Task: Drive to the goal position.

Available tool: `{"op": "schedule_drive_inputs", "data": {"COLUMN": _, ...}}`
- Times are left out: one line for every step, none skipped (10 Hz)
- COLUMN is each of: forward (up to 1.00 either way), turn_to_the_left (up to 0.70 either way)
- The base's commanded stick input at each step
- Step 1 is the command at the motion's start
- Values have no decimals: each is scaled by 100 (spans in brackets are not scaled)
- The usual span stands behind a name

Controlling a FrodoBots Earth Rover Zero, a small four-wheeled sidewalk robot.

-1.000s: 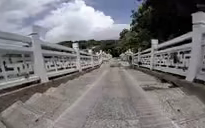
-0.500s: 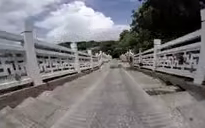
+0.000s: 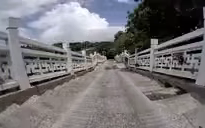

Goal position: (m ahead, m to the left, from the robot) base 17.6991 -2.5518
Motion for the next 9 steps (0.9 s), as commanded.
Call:
{"op": "schedule_drive_inputs", "data": {"forward": 45, "turn_to_the_left": 0}}
{"op": "schedule_drive_inputs", "data": {"forward": 45, "turn_to_the_left": -27}}
{"op": "schedule_drive_inputs", "data": {"forward": 45, "turn_to_the_left": -13}}
{"op": "schedule_drive_inputs", "data": {"forward": 45, "turn_to_the_left": 0}}
{"op": "schedule_drive_inputs", "data": {"forward": 45, "turn_to_the_left": 0}}
{"op": "schedule_drive_inputs", "data": {"forward": 45, "turn_to_the_left": 0}}
{"op": "schedule_drive_inputs", "data": {"forward": 45, "turn_to_the_left": 0}}
{"op": "schedule_drive_inputs", "data": {"forward": 45, "turn_to_the_left": 0}}
{"op": "schedule_drive_inputs", "data": {"forward": 45, "turn_to_the_left": 0}}
